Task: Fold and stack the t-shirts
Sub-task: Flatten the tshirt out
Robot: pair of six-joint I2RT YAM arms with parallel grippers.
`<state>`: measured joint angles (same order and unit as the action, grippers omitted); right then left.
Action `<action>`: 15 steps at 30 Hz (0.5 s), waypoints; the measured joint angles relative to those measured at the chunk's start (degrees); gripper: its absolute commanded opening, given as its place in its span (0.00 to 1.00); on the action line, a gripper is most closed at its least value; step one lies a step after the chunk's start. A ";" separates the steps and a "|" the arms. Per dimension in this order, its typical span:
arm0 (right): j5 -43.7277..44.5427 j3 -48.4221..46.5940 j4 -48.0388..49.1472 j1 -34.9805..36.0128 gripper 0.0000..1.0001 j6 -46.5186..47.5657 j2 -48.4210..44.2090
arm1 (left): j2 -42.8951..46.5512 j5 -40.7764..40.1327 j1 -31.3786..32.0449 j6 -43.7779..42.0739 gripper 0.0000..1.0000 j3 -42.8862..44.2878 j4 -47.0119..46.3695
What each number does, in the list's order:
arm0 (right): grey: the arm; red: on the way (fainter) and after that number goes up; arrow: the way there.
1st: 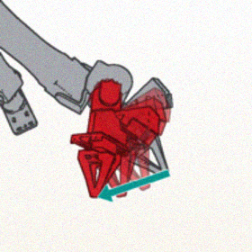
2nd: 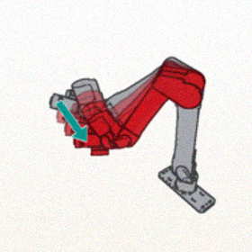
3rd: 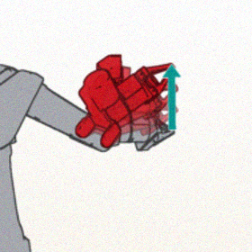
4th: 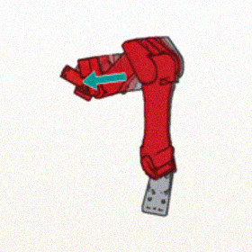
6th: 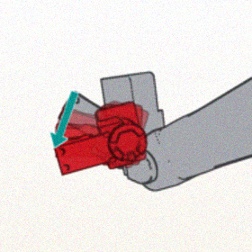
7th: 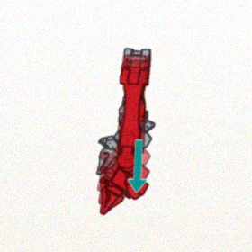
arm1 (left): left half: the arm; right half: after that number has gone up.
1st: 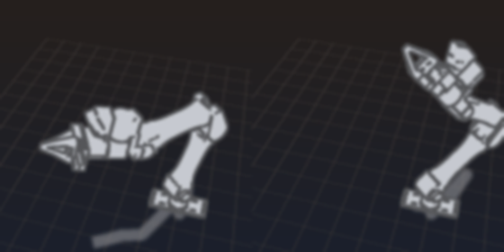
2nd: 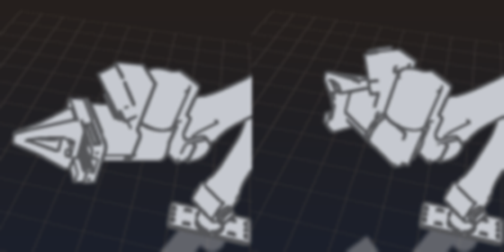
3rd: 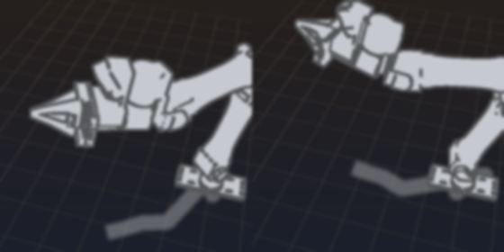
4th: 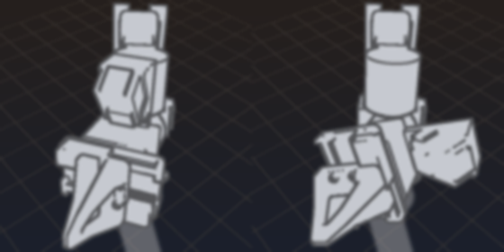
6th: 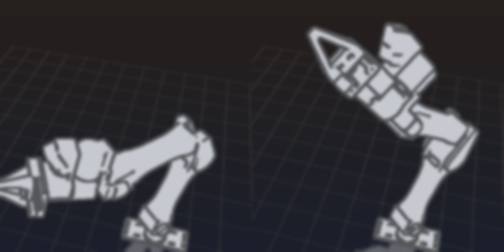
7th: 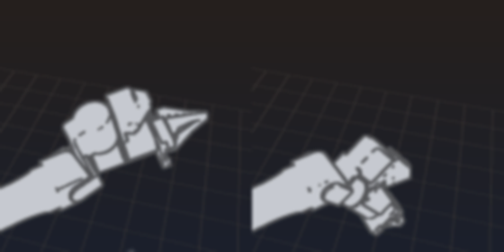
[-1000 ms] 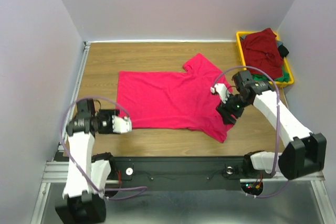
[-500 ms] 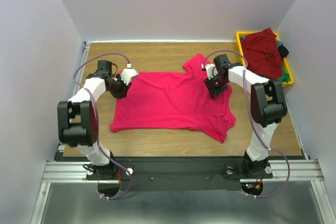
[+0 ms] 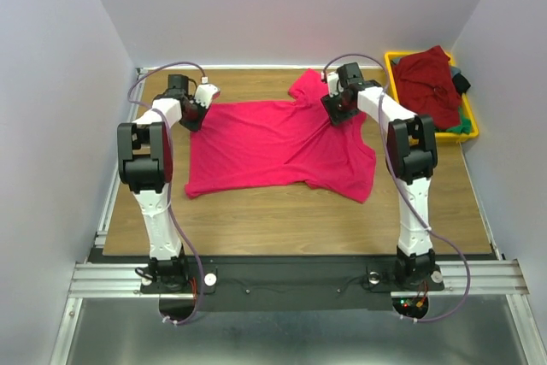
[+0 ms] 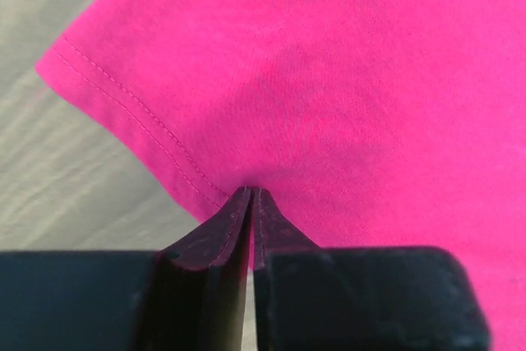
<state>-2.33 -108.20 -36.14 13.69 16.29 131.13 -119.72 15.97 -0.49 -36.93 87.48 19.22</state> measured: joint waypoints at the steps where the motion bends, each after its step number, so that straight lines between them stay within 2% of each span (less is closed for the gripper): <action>1: 0.02 -0.24 -0.09 -0.02 0.70 0.00 0.02 | -0.57 -0.13 -0.26 0.33 0.28 1.33 -0.02; 4: -0.90 1.49 -1.11 -0.22 0.77 0.96 -2.73 | 0.94 0.94 -0.72 0.55 0.40 1.44 0.76; 6: -2.40 6.23 -2.73 -0.28 0.76 2.12 -8.48 | 4.17 2.75 -0.81 0.31 0.43 -0.07 1.07; 9: -6.01 15.10 -5.68 -0.61 0.67 4.98 -22.16 | 15.56 6.10 -0.13 -1.05 0.44 -6.60 1.31; 10: -8.26 19.69 -7.17 -0.61 0.59 6.49 -29.35 | 18.69 6.86 0.33 -1.33 0.44 -8.44 1.03; 13: -11.54 28.35 -9.53 -0.28 0.55 9.53 -43.63 | 31.21 10.64 3.52 -1.75 0.44 -13.18 0.85; 15: -12.37 33.79 -11.04 0.31 0.54 10.86 -49.72 | 35.34 12.74 4.90 -1.70 0.44 -15.06 0.68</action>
<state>-14.70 -74.41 -47.18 14.00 27.16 81.41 -84.38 28.71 4.40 -38.63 72.42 19.90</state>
